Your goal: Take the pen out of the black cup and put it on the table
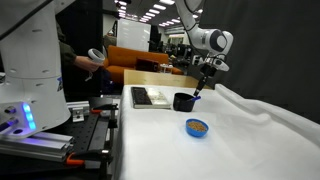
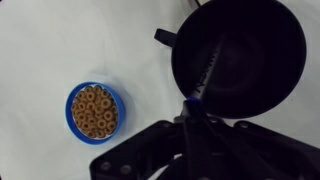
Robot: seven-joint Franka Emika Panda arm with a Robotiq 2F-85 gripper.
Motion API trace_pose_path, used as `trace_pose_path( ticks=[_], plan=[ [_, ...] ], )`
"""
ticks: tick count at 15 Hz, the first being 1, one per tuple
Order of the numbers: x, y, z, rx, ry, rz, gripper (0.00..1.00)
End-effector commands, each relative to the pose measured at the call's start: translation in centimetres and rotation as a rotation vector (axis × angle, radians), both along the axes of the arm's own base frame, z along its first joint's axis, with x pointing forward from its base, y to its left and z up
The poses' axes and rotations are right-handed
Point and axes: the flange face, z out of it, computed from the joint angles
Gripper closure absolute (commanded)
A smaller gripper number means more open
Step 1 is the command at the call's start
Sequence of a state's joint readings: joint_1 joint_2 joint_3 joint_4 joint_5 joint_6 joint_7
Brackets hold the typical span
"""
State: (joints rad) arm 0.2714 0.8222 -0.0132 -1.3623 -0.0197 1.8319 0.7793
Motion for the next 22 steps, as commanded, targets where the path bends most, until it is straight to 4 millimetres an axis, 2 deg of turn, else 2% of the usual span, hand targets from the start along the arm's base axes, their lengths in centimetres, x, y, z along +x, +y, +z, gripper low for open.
trace_pose_path(
  ticks=[1,2,4,5,7,8,22],
  plan=[
    [0.1,-0.08,-0.03,0.016,-0.001,-0.012,0.95],
    [0.08,-0.05,-0.02,0.014,0.001,-0.009,0.73],
    [0.06,-0.02,0.01,0.013,0.003,-0.009,0.68],
    [0.04,0.07,0.01,0.0,0.001,0.0,0.86],
    [0.03,0.08,0.01,0.0,0.001,0.0,0.72],
    [0.03,0.09,0.01,0.0,0.001,0.0,0.68],
    [0.03,0.09,0.01,0.0,0.001,0.0,0.68]
  ],
)
